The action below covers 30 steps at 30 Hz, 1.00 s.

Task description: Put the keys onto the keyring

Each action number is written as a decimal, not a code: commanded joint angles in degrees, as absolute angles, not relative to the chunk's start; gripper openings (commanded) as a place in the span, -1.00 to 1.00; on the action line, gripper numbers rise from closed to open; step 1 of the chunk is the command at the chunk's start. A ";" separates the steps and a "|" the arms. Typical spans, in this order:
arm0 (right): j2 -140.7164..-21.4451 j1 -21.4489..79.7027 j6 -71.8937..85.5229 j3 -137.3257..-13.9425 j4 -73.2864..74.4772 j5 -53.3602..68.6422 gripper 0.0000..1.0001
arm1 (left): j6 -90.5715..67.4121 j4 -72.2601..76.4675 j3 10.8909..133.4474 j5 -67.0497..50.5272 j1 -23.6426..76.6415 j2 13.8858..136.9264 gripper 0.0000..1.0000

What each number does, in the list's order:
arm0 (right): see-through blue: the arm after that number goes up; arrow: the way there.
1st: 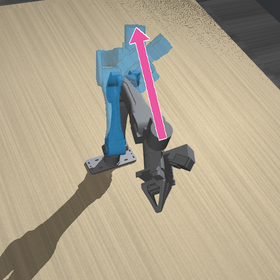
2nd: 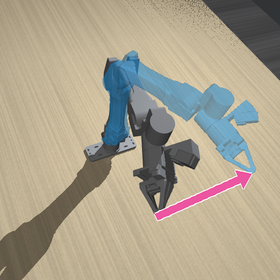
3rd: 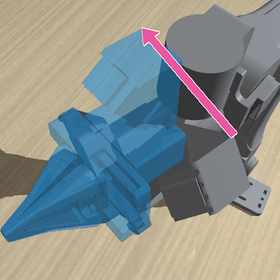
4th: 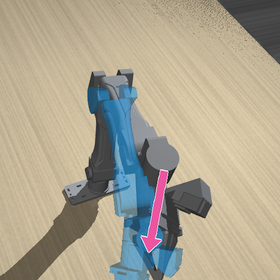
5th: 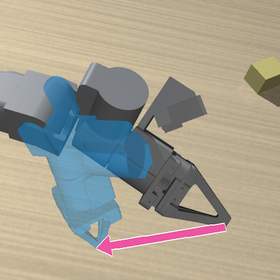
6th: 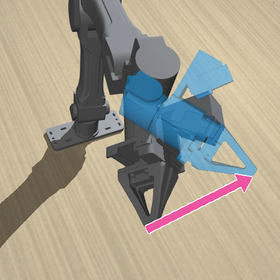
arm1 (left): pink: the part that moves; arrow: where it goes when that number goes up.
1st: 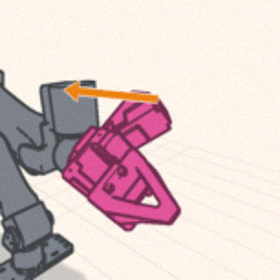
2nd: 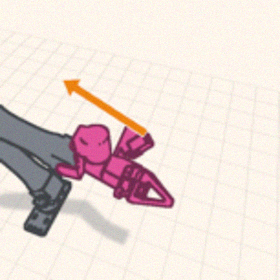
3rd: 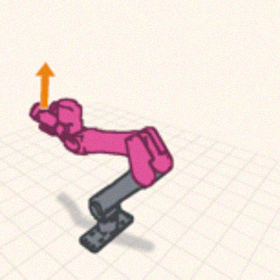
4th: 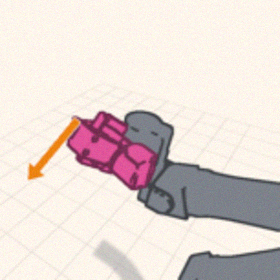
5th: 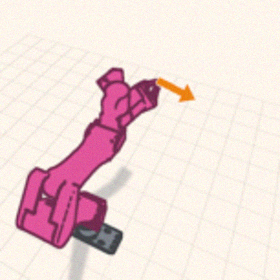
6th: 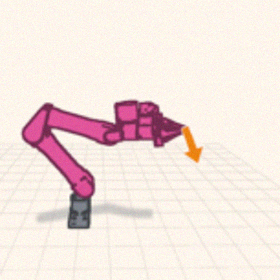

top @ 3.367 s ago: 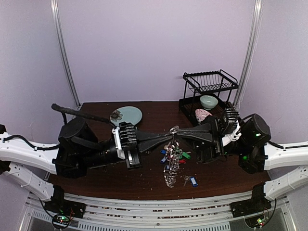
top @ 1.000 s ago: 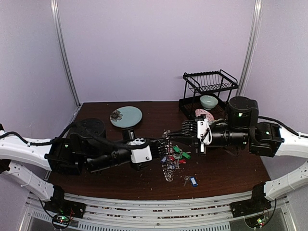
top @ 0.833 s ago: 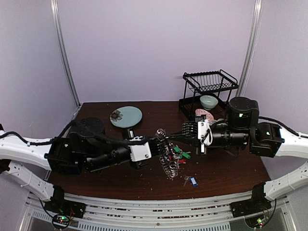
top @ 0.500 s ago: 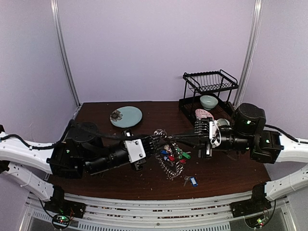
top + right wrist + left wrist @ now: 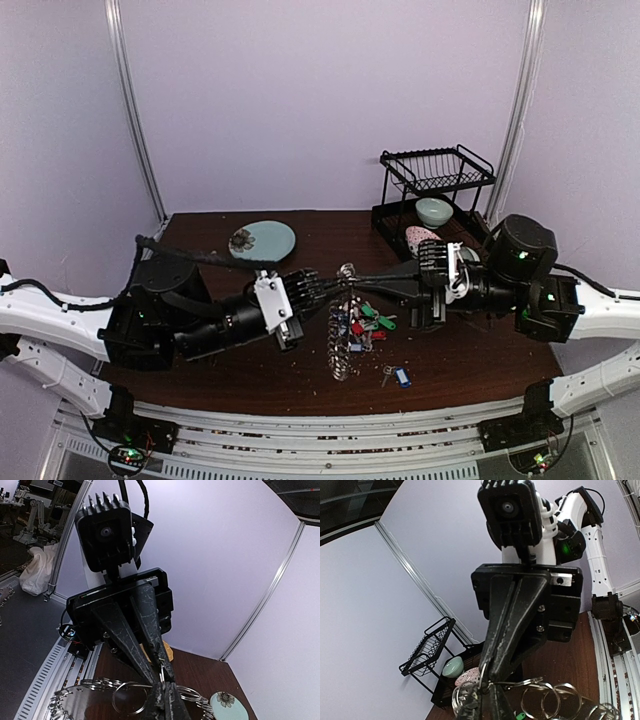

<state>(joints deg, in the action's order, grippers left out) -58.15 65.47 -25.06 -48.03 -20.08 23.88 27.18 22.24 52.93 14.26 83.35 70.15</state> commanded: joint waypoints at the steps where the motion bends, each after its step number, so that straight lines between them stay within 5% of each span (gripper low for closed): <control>1: -57.99 65.26 -24.30 -48.11 -23.03 25.23 -1.00 | 25.90 26.14 53.45 12.65 83.57 70.57 -0.82; 10: -57.98 65.29 -25.22 -48.20 -20.87 24.98 -1.00 | 26.72 25.19 53.34 12.30 83.58 70.84 -1.00; 15: -56.01 61.99 -19.01 -48.69 -15.91 20.61 -0.47 | 34.46 21.47 51.55 20.18 83.56 68.37 -1.00; 22: -57.11 48.05 4.86 -49.07 -6.00 26.07 -0.16 | 49.46 13.90 48.46 20.72 83.56 63.08 -1.00; 30: -70.21 44.77 19.07 -52.68 25.85 -4.42 -0.05 | 57.76 12.88 43.21 17.00 83.58 58.24 -1.00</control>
